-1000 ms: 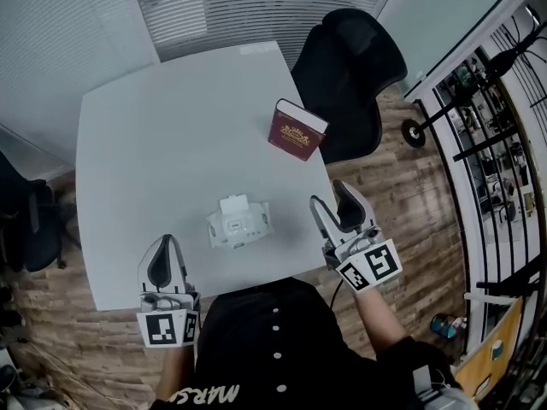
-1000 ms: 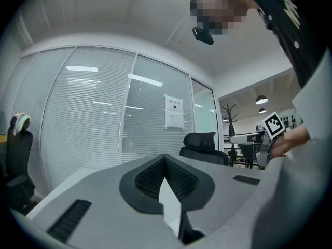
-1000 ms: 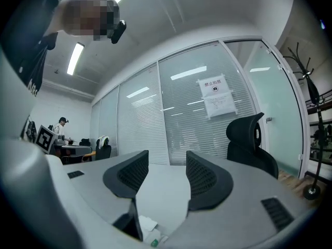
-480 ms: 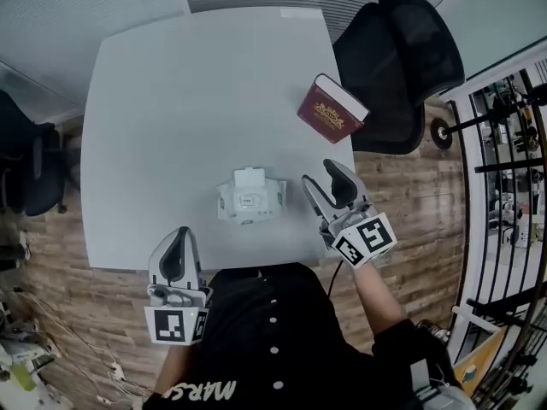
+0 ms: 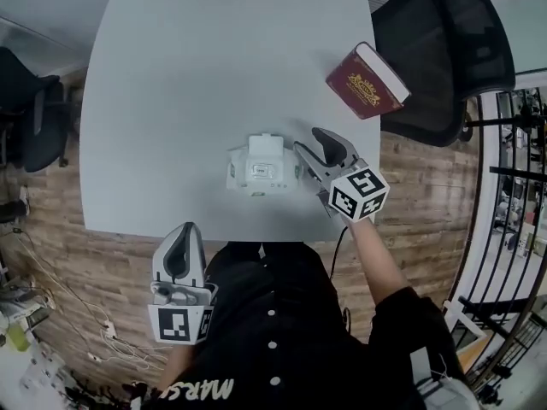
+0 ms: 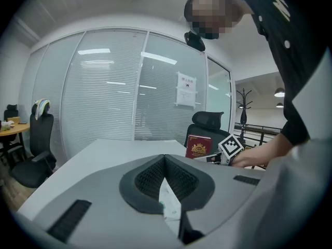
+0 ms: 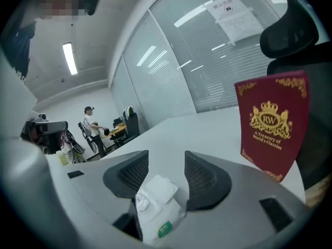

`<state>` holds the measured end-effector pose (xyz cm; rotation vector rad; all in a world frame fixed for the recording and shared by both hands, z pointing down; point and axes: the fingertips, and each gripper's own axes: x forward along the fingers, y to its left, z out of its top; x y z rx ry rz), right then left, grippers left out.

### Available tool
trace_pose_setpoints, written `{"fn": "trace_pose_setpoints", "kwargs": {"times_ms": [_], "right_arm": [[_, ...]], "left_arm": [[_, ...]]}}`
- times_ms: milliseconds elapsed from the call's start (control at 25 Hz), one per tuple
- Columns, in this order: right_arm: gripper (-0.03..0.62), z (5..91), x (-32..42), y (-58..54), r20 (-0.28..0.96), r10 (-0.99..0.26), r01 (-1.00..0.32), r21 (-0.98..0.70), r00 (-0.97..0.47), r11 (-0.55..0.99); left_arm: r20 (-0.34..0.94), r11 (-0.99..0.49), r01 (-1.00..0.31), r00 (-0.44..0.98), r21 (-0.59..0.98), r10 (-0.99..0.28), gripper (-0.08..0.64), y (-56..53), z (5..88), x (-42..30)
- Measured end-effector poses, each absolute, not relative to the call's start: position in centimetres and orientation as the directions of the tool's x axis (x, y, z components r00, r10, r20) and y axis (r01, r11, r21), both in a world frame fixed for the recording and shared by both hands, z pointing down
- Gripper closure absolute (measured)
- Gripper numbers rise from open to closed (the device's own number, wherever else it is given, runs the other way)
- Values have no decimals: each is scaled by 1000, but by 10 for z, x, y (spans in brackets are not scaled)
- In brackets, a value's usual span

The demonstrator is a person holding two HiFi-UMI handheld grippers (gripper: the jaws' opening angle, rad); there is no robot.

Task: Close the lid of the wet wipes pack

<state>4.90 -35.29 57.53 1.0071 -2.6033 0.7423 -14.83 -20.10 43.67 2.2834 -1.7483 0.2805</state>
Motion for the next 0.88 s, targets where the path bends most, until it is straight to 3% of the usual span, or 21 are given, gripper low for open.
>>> {"fn": "trace_pose_setpoints", "kwargs": {"times_ms": [360,480,880], "right_arm": [[368,656,28,-356,539,-370,-638,-484,-757,599],[407,676,19,-352,585,-268,-607,-516,-765,604],[419,711,5,-342,692,-33,-553,-545,-721,630]], "left_arm": [[390,-184,-979,202,85,-898,554,-178,462,-156],[402,-173,-981,193,85,-895,554,-174,466,-155],[422,-157,-984,180,89,-889,554,-168,475,-156]]}}
